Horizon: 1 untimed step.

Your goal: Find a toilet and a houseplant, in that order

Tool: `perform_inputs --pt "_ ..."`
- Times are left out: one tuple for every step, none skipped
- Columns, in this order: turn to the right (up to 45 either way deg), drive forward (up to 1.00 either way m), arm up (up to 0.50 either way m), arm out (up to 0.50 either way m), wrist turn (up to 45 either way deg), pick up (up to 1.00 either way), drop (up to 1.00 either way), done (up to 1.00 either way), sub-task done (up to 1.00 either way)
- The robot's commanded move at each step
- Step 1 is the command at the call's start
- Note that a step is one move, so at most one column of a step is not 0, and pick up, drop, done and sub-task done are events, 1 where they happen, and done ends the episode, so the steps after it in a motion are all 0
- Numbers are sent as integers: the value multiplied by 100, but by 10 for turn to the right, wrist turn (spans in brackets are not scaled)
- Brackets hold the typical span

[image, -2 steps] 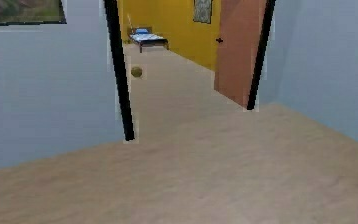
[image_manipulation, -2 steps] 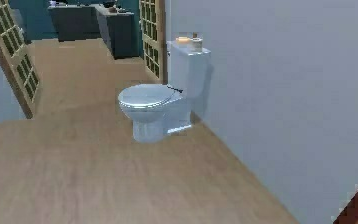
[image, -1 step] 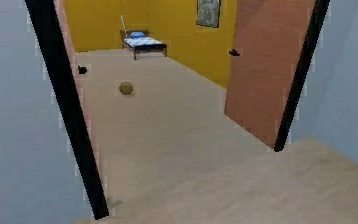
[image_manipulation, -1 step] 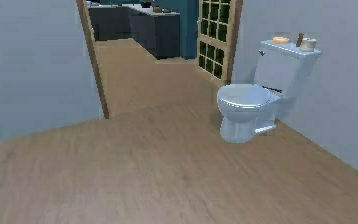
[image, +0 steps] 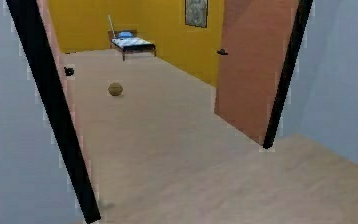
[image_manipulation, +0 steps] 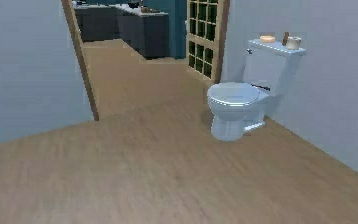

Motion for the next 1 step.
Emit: perform_inputs --pt "0 100 0 0 0 0 0 0 0"
